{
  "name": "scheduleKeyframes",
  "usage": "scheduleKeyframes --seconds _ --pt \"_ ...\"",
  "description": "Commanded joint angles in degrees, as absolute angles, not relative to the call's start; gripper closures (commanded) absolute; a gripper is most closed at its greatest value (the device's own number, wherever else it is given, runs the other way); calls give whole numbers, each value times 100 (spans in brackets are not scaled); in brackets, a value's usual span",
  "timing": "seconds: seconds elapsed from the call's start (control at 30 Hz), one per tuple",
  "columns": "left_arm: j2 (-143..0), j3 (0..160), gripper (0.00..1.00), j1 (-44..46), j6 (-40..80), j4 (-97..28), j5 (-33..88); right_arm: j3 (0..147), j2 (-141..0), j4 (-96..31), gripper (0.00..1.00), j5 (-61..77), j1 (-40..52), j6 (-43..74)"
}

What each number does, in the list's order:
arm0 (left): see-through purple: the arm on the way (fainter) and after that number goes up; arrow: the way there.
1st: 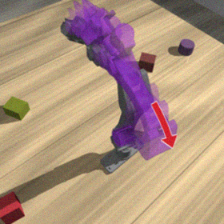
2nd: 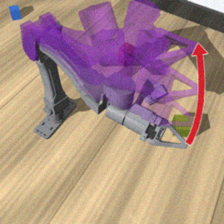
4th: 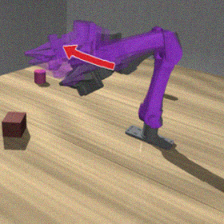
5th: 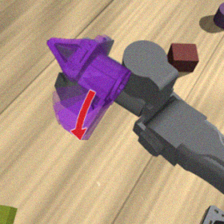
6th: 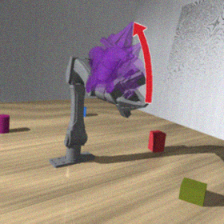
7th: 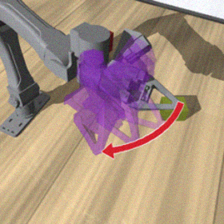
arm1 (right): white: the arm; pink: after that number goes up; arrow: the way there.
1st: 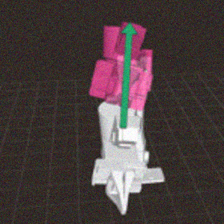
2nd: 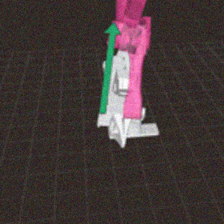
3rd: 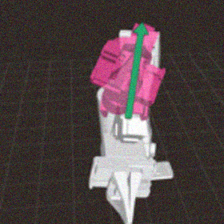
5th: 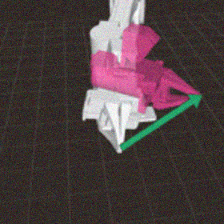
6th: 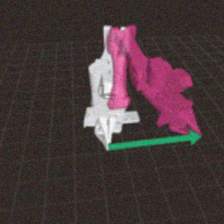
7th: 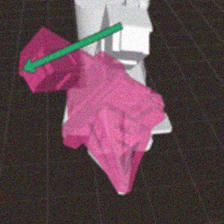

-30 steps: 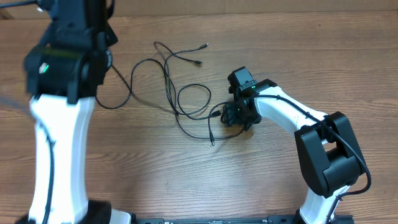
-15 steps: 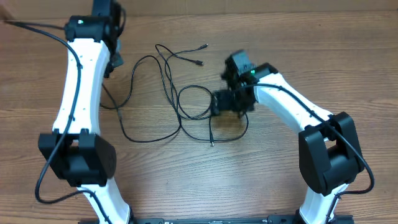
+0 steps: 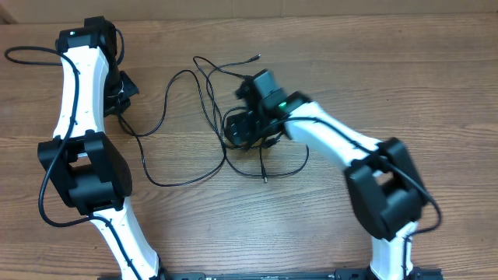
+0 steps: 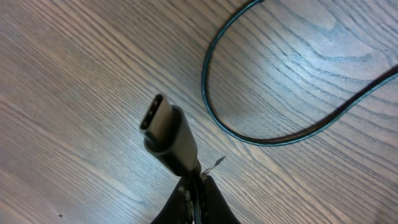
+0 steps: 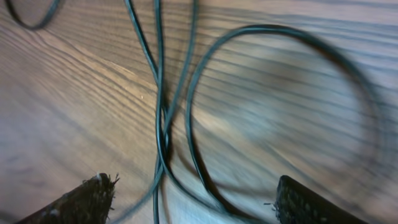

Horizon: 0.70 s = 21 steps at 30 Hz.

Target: Untangle cables

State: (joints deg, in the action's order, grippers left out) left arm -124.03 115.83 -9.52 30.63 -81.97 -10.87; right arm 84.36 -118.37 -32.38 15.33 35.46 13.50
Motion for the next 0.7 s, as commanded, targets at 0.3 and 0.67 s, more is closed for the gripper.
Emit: scheduleKeyframes --seconds 0.3,0.67 --pt "-12451 11581 96 -930 2888 -8169 -869 8466 -12433 -2156 24 -150 3852 2362" --pt "-12453 11537 96 -930 2891 -8007 -777 8466 -12433 -1927 26 416 3863 2405"
